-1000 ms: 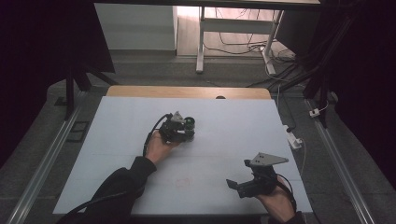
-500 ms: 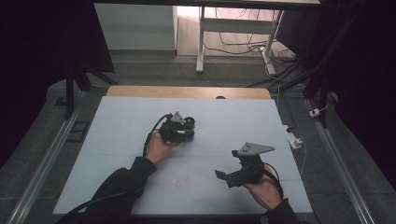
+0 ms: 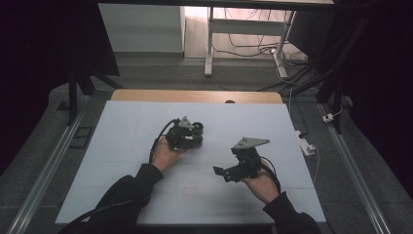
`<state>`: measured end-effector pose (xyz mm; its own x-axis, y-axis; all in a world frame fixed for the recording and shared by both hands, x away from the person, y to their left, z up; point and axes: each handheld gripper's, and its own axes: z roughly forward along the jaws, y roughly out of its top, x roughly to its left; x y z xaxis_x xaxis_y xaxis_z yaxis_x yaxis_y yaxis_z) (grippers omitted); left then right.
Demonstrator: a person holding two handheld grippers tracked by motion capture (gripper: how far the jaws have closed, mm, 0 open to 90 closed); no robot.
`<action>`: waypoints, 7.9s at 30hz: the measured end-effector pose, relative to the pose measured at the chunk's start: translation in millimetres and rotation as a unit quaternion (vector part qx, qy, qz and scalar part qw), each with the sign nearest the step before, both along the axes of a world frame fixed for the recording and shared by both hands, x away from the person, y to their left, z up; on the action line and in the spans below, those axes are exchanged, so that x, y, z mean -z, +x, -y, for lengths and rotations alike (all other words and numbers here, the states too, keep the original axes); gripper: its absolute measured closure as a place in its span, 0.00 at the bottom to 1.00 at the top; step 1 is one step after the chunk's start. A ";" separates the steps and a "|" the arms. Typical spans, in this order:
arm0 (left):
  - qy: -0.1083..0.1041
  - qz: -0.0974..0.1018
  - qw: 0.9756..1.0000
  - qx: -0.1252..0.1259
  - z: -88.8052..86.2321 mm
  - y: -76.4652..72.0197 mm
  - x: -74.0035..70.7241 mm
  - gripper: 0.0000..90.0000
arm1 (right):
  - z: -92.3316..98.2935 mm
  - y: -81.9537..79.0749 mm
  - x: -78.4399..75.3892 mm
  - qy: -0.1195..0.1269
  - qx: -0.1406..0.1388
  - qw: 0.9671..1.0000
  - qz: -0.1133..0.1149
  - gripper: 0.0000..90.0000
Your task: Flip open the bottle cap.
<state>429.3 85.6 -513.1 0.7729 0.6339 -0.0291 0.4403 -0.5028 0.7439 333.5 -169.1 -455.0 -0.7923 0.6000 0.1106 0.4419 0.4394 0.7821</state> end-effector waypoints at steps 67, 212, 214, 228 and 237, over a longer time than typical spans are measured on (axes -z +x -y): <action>0.004 -0.002 1.000 -0.002 0.9 -0.3 -0.3 0.60 | -72.1 83.1 16.9 -0.028 -0.027 0.999 0.027 0.99; -0.084 -0.049 0.991 -0.087 -170.8 -210.1 -41.0 0.00 | 69.2 -49.4 -1.7 -0.013 0.060 0.998 0.025 0.00; -0.088 -0.049 0.990 -0.097 -177.3 -216.8 -39.1 0.00 | 79.0 -55.4 -0.3 -0.014 0.073 0.997 0.029 0.00; -0.087 -0.058 0.984 -0.142 -212.5 -247.9 -26.7 0.00 | 125.3 -86.5 12.3 -0.019 0.132 0.991 -0.004 0.00; -0.065 -0.070 0.981 -0.169 -221.2 -258.2 -21.1 0.00 | 139.5 -99.7 14.2 -0.021 0.145 0.989 -0.021 0.00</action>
